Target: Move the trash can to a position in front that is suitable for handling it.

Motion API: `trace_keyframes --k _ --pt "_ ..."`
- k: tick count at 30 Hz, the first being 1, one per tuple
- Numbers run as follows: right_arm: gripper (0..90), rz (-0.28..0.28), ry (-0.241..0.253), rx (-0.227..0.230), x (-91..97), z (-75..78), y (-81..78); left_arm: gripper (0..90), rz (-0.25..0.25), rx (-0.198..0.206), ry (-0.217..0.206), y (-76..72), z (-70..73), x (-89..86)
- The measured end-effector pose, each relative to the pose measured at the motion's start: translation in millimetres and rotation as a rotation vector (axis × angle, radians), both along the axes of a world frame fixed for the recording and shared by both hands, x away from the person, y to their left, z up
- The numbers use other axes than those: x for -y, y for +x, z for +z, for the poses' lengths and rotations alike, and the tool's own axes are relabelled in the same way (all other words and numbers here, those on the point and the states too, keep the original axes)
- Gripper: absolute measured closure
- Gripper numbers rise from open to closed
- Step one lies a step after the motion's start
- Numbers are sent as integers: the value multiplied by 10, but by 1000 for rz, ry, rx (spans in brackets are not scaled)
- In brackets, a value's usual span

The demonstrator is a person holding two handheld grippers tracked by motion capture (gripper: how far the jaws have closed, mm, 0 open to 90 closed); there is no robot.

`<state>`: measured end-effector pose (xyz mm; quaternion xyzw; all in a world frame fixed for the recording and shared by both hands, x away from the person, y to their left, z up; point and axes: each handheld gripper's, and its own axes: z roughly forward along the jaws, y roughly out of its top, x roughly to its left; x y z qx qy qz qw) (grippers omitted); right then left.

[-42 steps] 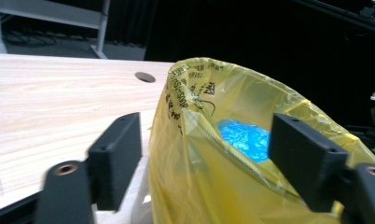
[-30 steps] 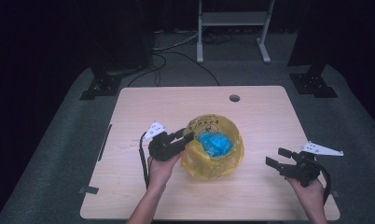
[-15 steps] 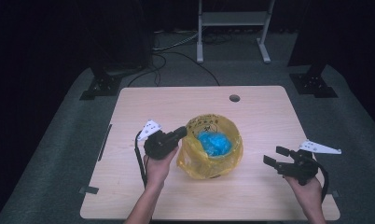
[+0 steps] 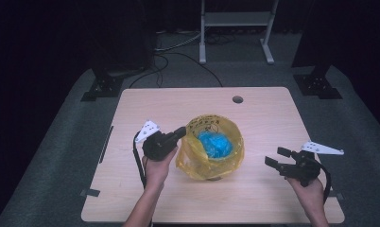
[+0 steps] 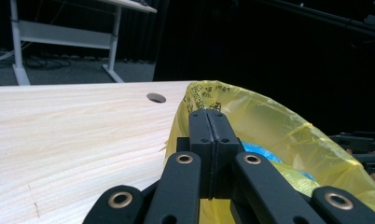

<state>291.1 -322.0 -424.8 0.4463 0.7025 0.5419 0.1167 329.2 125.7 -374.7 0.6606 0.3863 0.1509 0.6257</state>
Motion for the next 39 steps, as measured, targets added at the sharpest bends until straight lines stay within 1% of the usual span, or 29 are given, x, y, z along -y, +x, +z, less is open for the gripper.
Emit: trace_keyframes --k 11,16,22,27,28,30,33,39 --pt "169 46 10 21 -191 103 70 900 -4 22 2 -24 79 -37" --pt "169 66 25 36 -297 171 109 900 -6 18 6 -17 76 -50" --pt "170 99 24 53 -456 270 184 900 -8 22 8 -21 94 -51" --pt "171 116 39 63 -555 337 239 900 -12 22 12 -20 108 -58" --pt "191 119 41 64 -574 349 246 900 -12 23 13 -20 111 -60" --pt "200 129 39 71 -611 368 262 900 -11 23 8 -23 114 -63" --pt "206 137 42 72 -660 383 295 900 -11 23 5 -25 117 -60" --pt "220 150 64 59 -723 412 384 900 -13 15 4 7 148 -75"
